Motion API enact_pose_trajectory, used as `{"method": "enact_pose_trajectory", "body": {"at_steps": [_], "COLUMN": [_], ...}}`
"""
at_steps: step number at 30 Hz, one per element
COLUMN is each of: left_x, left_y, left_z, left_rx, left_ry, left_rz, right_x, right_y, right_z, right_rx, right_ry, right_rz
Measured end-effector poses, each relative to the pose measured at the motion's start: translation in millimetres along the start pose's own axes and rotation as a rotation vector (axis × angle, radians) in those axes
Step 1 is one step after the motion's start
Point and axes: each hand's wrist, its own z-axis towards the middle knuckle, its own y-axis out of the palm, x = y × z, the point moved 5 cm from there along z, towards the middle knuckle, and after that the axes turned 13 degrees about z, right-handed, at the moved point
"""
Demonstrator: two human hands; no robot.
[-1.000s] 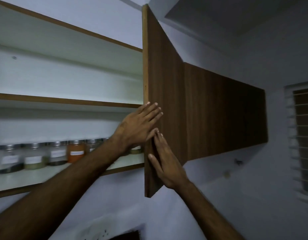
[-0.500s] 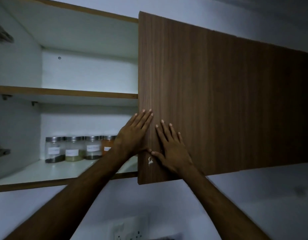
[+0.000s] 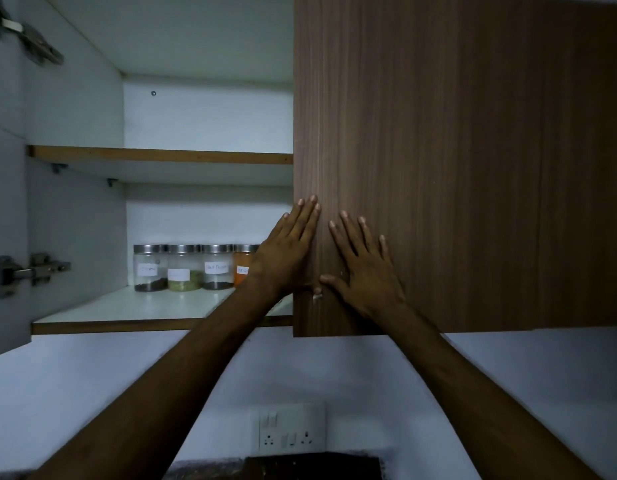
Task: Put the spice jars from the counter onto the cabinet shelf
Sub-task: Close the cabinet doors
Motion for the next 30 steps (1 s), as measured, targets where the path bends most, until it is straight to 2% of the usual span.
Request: {"method": "enact_pose_trajectory", "body": {"at_steps": [9, 24, 30], "left_x": [4.9, 11.7, -7.7], "left_y": [-0.9, -0.5, -18.0], "left_z": [-4.7, -28.0, -53.8], "left_rx": [-0.027, -0.122, -0.114], "left_ry": [-0.052, -0.036, -0.042], "left_rz": [0.015, 0.035, 0.041], "right_x": [2.4, -11.9, -50.6], "right_y": [5.3, -1.8, -13.6], "right_z": [1.8, 1.4, -1.0], "right_rx": [0.006, -0.048, 0.035], "right_ry": [0.017, 0.083, -0.04], "right_rz": [-0.05, -0.043, -0.029]}}
